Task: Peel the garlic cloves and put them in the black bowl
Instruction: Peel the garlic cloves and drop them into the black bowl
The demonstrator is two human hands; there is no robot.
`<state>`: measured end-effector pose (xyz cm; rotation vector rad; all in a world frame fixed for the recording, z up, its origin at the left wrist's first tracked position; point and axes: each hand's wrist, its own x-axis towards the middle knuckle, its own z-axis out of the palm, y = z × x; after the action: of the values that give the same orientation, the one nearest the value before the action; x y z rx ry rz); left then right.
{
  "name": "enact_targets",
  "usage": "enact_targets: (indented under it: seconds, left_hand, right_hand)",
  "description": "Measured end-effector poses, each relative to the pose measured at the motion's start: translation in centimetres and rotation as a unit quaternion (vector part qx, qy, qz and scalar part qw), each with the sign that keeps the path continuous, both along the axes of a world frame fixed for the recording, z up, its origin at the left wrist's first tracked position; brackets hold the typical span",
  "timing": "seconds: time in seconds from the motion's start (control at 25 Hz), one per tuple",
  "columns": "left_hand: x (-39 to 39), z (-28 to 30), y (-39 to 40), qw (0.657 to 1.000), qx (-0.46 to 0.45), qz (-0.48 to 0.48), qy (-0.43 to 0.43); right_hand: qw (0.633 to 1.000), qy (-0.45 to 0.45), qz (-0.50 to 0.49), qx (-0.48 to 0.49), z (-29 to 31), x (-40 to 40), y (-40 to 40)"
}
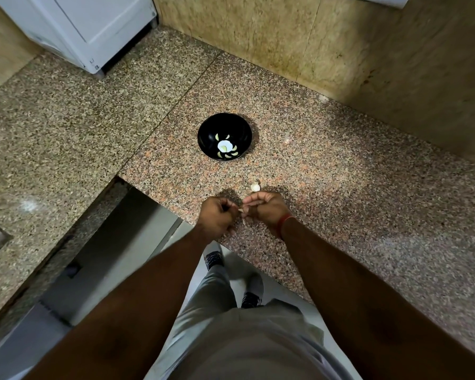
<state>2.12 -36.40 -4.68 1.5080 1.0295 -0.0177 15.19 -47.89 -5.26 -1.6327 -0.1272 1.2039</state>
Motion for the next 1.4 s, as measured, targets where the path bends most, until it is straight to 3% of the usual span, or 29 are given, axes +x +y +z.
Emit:
enact_targets:
  seconds: [0.4,0.76,0.92,1.08,1.24,1.4]
  left_hand:
    - [0.4,-1.3,-0.3,0.991,-0.11,0.072,-0.03]
    - [0.7,-0.5,-0.1,0.986,-0.122,0.1,-0.047]
    - [0.8,-0.8,0.1,0.992,-0.061,0.114,0.008]
    - [0.9,-0.9,0.1,0.995,0.055,0.062,0.056]
    - [1.3,-1.1,0.1,0.986,0.162,0.004,0.048]
    - [1.2,-1.1,-0.3,0.981,0.191,0.013,-0.019]
  right_hand:
    - [0.998,-0.068,0.0,-0.01,-0.1,0.0,0.4]
    - [0.999,-0.026,-0.003,0.024,-0.2,0.1,0.3]
    - [0.996,0.03,-0.068,0.043,-0.5,0.2,-0.1]
    - [0.991,0.071,-0.11,0.04,-0.7,0.4,-0.5]
    - [0.99,0.083,-0.11,0.028,-0.4,-0.1,-0.5]
    - [0.991,0.08,-0.103,0.031,-0.4,-0.5,-0.5]
